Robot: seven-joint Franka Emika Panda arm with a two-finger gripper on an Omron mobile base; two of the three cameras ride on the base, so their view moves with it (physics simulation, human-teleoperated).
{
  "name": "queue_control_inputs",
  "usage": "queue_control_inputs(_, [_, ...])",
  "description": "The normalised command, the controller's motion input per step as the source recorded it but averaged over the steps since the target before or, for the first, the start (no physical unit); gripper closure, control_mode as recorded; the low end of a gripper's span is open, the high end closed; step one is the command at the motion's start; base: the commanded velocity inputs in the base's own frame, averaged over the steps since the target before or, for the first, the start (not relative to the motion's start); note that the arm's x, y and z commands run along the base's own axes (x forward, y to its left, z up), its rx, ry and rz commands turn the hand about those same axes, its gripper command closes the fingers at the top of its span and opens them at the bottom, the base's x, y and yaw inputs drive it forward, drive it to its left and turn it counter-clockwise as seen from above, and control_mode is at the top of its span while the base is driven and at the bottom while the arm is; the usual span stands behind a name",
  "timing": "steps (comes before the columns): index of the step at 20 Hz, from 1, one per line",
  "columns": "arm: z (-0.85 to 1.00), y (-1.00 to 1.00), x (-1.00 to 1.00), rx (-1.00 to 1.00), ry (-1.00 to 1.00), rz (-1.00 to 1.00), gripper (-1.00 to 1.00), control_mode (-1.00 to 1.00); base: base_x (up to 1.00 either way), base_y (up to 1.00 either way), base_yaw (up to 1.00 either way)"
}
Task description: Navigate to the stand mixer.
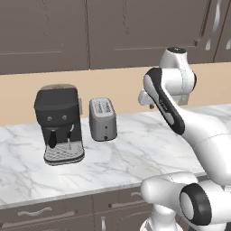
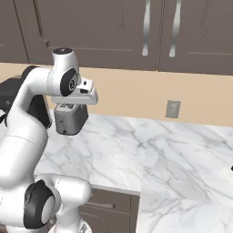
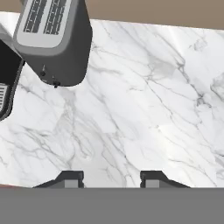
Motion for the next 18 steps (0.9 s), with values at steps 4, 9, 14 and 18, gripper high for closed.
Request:
queue_control_inputs(4, [0.00, 0.00, -0.35, 0.00, -0.06, 0.00, -1.00, -1.00, 0.00, 0.00, 0.00])
queue_control_inputs(9, [0.00, 0.11, -0.39, -0.02, -0.02, 0.09, -1.00, 1.00, -0.26, 0.15, 0.10])
queue_control_inputs(14, [0.00, 0.00, 0.00, 0.00, 0.00, 0.00, -1.00, 1.00, -0.53, 0.57, 0.40])
queue_control_inputs(18, [0.00, 0.00, 0.00, 0.00, 0.00, 0.00, -1.00, 1.00, -0.10, 0.34, 0.71])
